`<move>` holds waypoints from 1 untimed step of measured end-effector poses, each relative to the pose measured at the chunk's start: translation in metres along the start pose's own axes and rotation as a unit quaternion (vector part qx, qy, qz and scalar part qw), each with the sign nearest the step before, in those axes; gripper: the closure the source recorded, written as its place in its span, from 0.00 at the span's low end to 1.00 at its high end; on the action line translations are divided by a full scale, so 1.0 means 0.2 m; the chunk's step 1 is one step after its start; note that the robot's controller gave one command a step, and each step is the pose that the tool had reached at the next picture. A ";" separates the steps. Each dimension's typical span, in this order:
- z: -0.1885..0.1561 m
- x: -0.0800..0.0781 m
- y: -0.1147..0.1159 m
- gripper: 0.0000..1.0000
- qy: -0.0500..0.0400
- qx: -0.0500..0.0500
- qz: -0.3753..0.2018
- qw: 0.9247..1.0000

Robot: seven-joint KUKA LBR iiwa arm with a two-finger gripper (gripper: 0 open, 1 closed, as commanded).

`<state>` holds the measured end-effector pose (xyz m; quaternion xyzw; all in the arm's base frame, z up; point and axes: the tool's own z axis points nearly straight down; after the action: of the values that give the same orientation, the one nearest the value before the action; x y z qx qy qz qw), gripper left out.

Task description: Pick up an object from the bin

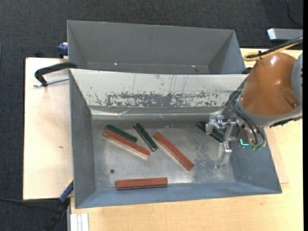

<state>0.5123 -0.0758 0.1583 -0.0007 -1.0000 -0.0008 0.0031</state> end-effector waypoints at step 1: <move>-0.02 -0.01 0.00 0.00 -0.003 0.000 -0.001 1.000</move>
Offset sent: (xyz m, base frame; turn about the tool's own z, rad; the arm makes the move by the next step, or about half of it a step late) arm -0.0112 0.0137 -0.0883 0.1051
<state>0.5136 -0.0755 0.1619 0.0000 -1.0000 -0.0004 -0.0001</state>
